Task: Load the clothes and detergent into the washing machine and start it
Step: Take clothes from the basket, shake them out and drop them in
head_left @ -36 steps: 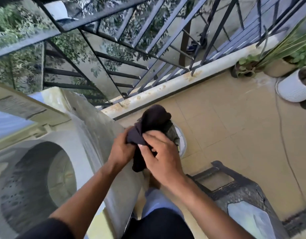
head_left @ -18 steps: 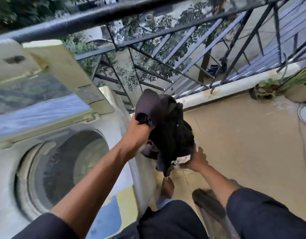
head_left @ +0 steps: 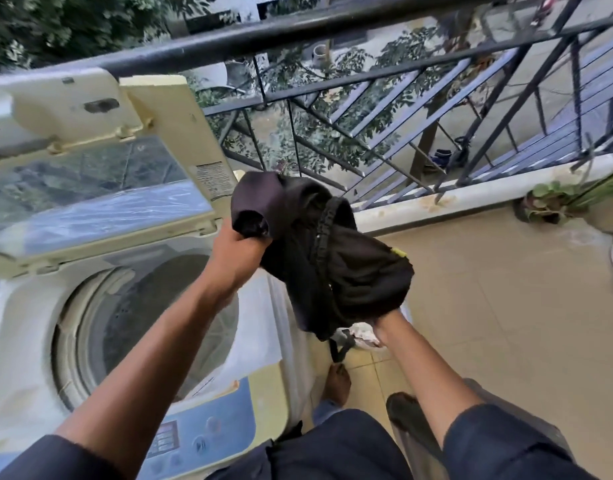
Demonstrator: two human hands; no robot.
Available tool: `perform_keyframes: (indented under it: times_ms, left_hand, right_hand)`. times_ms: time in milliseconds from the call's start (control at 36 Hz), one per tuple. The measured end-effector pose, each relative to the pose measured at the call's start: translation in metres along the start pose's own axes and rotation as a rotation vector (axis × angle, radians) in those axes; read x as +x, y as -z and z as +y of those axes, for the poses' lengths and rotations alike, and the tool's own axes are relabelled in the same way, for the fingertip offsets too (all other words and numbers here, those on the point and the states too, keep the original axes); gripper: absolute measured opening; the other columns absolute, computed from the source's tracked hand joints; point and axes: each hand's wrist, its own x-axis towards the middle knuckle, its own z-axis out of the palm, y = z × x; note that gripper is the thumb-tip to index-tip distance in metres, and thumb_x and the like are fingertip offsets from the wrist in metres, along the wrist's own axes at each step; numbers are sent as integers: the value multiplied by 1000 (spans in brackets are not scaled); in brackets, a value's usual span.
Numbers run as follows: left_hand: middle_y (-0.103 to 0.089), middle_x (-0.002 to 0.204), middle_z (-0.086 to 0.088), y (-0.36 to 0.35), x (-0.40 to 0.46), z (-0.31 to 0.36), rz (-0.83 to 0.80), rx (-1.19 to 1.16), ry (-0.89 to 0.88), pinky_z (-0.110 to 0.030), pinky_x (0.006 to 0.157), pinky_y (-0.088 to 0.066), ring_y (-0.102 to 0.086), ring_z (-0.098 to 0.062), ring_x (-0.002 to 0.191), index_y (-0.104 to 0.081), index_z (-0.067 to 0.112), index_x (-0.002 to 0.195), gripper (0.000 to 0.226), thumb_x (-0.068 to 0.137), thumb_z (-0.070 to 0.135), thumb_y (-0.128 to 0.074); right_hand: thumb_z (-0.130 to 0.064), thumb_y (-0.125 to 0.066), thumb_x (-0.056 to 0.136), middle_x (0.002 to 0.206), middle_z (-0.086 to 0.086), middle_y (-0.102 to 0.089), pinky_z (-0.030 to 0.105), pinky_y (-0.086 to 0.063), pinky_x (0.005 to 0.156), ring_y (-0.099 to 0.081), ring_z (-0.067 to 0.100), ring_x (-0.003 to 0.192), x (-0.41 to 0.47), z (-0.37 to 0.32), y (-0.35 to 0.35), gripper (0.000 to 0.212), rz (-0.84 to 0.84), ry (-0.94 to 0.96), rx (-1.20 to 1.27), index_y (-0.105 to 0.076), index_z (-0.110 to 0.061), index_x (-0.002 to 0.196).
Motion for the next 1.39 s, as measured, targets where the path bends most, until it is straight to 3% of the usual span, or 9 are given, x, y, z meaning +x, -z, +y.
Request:
perform_keyframes:
  times_ms: [139, 278, 444, 694, 806, 917, 1000, 1139, 1389]
  left_hand:
    - [-78, 96, -1, 15, 4, -21, 99, 127, -66, -62, 87, -61, -74, -29, 103, -74, 30, 98, 17, 85, 25, -64]
    - [-73, 104, 10, 26, 3, -28, -4, 272, -185, -33, 92, -58, -69, -9, 103, -67, 30, 111, 22, 90, 30, -75]
    - [-44, 154, 13, 43, -8, -28, -457, 167, -346, -17, 115, -40, -44, 4, 143, -20, 18, 159, 117, 70, 28, -96]
    - [-76, 91, 29, 106, -30, -50, -99, 11, -269, -17, 78, -53, -69, 12, 87, -73, 57, 89, 36, 60, 44, -90]
    - [-77, 91, 24, 142, -40, -66, -8, -150, -255, -13, 78, -53, -68, 10, 87, -76, 44, 92, 30, 73, 25, -90]
    - [-76, 124, -1, 182, -48, -92, 71, -412, -136, -42, 102, -57, -71, -19, 119, -70, 24, 128, 60, 73, 12, -91]
    - [-66, 141, -14, 211, -57, -109, 36, -570, -100, -49, 110, -51, -64, -30, 131, -58, 5, 144, 68, 81, 8, -83]
    - [-60, 147, -20, 250, -77, -130, -16, -684, -46, -50, 114, -48, -58, -35, 136, -55, -1, 145, 65, 84, 7, -76]
    - [-73, 130, -5, 304, -84, -157, 67, -89, -147, -47, 108, -54, -67, -22, 126, -63, 12, 137, 76, 68, 19, -94]
  right_hand:
    - [-40, -51, 105, 131, 12, -70, 42, -50, 92, -59, 30, 114, -25, -28, 2, 44, 4, 87, 199, -60, -17, 142]
    - [-46, -60, 97, 134, 13, -68, 51, -47, 111, -59, 36, 130, -78, -63, -21, 53, -165, 246, 176, -62, -14, 139]
    - [0, -61, 76, 113, 17, -74, 40, -56, 93, -68, 26, 103, -158, -87, -79, 45, -481, 546, -130, -70, -7, 120]
    - [10, -55, 89, 135, 15, -68, 42, -48, 111, -59, 27, 134, -222, -62, -152, 50, -795, 627, -400, -62, -4, 137]
    - [-4, -68, 91, 122, 7, -76, 35, -55, 101, -70, 20, 119, -234, -61, -170, 35, -631, 755, -482, -70, -10, 126]
    - [1, -63, 98, 101, 9, -80, 31, -60, 82, -77, 24, 91, -234, -54, -178, 20, -364, 962, -434, -74, -6, 114]
    - [-24, -77, 89, 119, -6, -73, 42, -60, 89, -70, 13, 107, -222, -36, -183, 39, -136, 1074, -649, -69, -30, 127]
    - [-41, -82, 81, 150, -16, -43, 11, -44, 101, -44, 0, 139, -224, 4, -216, 91, -530, 741, -766, -24, -66, 146]
    - [2, -84, 75, 115, 4, -75, 39, -59, 96, -71, 22, 107, -177, 58, -311, 42, -392, 697, -539, -71, -18, 110]
